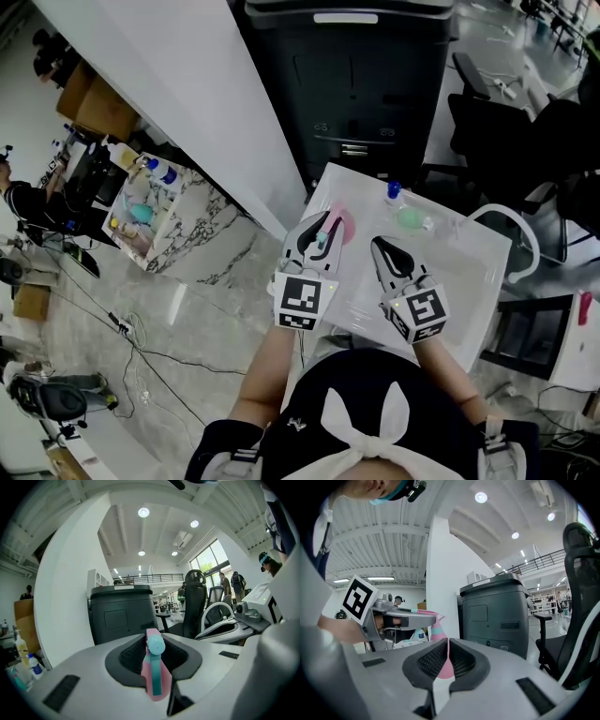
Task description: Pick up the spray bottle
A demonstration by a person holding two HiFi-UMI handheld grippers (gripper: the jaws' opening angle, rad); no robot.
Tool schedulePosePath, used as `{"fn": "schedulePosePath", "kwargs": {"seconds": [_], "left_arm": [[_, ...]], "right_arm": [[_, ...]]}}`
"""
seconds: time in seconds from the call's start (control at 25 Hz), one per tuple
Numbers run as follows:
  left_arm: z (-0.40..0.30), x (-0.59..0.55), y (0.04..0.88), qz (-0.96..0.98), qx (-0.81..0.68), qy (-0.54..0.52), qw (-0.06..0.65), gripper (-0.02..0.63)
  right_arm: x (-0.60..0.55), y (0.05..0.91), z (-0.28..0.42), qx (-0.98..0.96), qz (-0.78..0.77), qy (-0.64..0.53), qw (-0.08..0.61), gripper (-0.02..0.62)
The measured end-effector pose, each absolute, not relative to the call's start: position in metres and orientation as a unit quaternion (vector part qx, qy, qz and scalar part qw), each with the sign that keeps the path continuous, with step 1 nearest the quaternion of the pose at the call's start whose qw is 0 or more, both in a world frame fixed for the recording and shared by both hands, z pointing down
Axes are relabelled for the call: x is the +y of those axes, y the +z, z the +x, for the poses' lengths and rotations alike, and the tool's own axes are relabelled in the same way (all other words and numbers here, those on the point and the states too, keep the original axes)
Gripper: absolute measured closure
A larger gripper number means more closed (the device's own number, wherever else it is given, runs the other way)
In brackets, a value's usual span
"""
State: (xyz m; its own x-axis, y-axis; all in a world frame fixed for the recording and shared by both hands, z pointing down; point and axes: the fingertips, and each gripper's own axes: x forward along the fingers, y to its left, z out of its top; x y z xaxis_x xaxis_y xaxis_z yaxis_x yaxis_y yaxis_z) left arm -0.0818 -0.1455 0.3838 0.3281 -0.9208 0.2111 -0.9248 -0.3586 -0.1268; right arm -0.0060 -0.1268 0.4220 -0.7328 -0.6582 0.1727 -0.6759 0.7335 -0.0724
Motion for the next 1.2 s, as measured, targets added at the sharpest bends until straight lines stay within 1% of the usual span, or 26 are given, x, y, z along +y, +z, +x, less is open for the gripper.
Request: {"fn": "schedulePosePath", "kwargs": {"seconds": [0.76, 1.2], "left_arm": [[-0.085, -0.105, 0.384, 0.805, -0.584, 0.098, 0.031, 0.511], [-0.082, -0.1, 0.386, 0.808, -0.579, 0.101, 0.033, 0.511]], "right_arm": [[-0.102, 0.414, -0.023, -0.941, 0.324, 0.06, 0.071, 0.566], [-0.097, 0.417, -0.024, -0.943, 0.319, 0.061, 0.074, 0.566]]}}
